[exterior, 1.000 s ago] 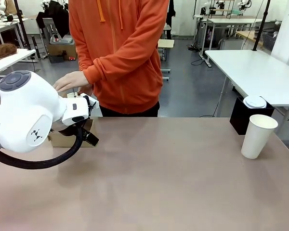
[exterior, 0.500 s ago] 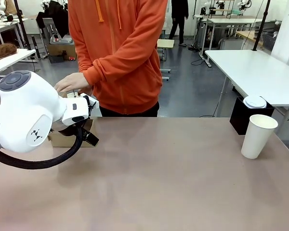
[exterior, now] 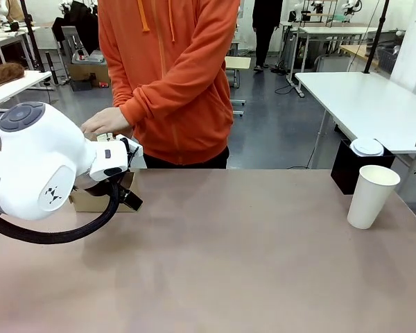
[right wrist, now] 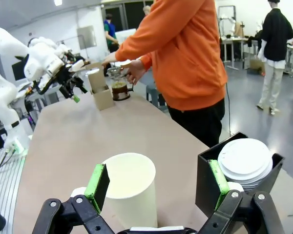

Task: Pour a drink into a cup and package it in a carrier.
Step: Pick up the 600 ml Paper Cup and place it in the middle top area of the table.

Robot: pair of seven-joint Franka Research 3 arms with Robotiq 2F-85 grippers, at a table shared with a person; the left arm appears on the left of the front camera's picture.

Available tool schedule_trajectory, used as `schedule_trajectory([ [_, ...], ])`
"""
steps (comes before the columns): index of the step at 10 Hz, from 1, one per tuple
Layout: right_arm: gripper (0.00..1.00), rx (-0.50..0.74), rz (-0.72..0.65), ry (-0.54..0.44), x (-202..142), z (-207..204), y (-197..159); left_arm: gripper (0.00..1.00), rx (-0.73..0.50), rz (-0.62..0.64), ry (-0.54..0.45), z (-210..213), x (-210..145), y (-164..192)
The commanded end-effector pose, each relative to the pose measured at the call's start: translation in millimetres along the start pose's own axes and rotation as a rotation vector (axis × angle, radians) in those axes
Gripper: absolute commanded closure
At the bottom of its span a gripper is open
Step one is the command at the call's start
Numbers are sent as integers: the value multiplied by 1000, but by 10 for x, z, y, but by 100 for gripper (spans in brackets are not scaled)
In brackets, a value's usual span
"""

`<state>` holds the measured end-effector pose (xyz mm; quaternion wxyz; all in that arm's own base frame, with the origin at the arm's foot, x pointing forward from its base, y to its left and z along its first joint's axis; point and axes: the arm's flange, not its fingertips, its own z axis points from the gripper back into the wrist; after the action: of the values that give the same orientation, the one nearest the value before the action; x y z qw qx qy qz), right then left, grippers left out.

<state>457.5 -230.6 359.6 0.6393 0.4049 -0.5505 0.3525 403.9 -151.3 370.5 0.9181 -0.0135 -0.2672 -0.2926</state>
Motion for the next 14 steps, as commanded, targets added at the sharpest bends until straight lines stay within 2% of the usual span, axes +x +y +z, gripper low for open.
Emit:
schedule_trajectory([
  [1,0,-10,54,-101,-428,-64,-8,0,-1,0,-1,2,-1,0],
  [5,0,-16,126,-164,-965,-48,23,0,-1,0,-1,2,-1,0],
  [6,0,0,98,-167,-1041,-60,52,0,-1,0,-1,2,-1,0],
  [14,0,101,35,-74,-1263,-456,98,0,-1,0,-1,2,-1,0],
])
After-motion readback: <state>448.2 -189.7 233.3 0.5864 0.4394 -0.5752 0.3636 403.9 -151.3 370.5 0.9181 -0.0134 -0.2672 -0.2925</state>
